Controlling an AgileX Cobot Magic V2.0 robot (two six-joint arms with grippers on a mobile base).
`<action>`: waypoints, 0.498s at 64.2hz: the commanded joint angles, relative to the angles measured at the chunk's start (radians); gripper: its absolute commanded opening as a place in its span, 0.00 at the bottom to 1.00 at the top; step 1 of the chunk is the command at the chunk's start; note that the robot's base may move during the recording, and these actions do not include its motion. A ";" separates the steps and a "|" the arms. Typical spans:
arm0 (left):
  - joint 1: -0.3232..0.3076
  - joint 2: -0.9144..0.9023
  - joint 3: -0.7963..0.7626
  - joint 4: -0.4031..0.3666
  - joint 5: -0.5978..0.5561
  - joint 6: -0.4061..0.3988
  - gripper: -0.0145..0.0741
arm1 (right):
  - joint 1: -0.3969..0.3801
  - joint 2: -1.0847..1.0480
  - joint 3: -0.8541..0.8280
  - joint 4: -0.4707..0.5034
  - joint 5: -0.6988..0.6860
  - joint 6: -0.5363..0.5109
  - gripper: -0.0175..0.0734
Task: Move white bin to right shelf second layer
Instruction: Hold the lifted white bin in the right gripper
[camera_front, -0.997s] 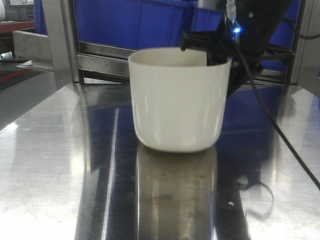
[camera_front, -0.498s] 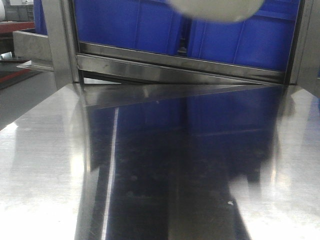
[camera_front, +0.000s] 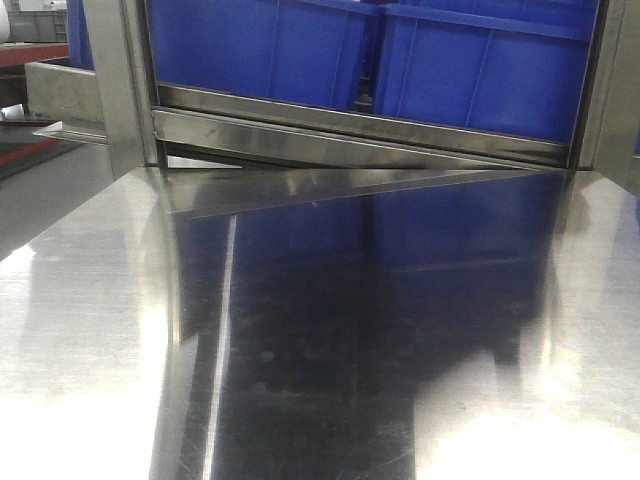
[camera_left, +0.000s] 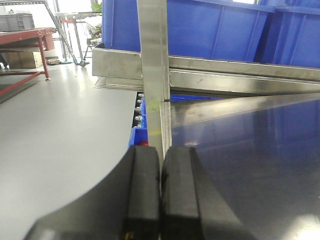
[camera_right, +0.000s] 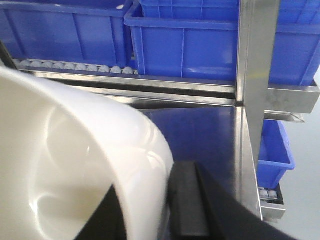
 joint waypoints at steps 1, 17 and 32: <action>-0.004 -0.014 0.037 -0.005 -0.084 -0.004 0.26 | -0.005 -0.090 0.029 -0.010 -0.098 -0.008 0.26; -0.004 -0.014 0.037 -0.005 -0.084 -0.004 0.26 | -0.005 -0.197 0.097 -0.010 -0.095 -0.008 0.26; -0.004 -0.014 0.037 -0.005 -0.084 -0.004 0.26 | -0.005 -0.200 0.097 -0.010 -0.096 -0.008 0.26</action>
